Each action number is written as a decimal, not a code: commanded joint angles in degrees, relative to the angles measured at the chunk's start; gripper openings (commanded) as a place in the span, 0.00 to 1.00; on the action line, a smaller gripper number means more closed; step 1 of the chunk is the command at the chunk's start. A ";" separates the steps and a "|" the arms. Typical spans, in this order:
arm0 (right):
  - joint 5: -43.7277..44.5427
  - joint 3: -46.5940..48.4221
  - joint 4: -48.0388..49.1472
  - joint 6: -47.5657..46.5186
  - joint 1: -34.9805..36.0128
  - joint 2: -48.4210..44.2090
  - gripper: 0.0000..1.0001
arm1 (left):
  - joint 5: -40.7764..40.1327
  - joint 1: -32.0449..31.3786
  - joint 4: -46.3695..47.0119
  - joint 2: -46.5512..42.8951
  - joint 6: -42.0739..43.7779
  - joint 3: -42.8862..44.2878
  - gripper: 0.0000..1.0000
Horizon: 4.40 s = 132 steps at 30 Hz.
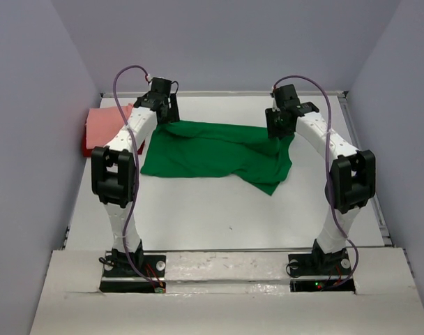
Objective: Fold and stack the t-shirts
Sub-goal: Flatten the tshirt out
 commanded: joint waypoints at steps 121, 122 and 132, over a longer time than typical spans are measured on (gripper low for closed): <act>3.72 -38.41 1.66 38.74 5.77 -35.02 0.00 | 13.32 7.26 -7.56 -31.93 -3.73 -21.26 0.99; 4.07 -38.23 1.22 38.74 5.77 -35.11 0.00 | 12.87 7.17 -7.65 -32.20 -3.47 -22.31 0.99; 6.71 -29.45 -4.05 36.90 5.77 -35.28 0.00 | 9.53 6.99 -8.61 -35.10 -2.41 -24.69 0.99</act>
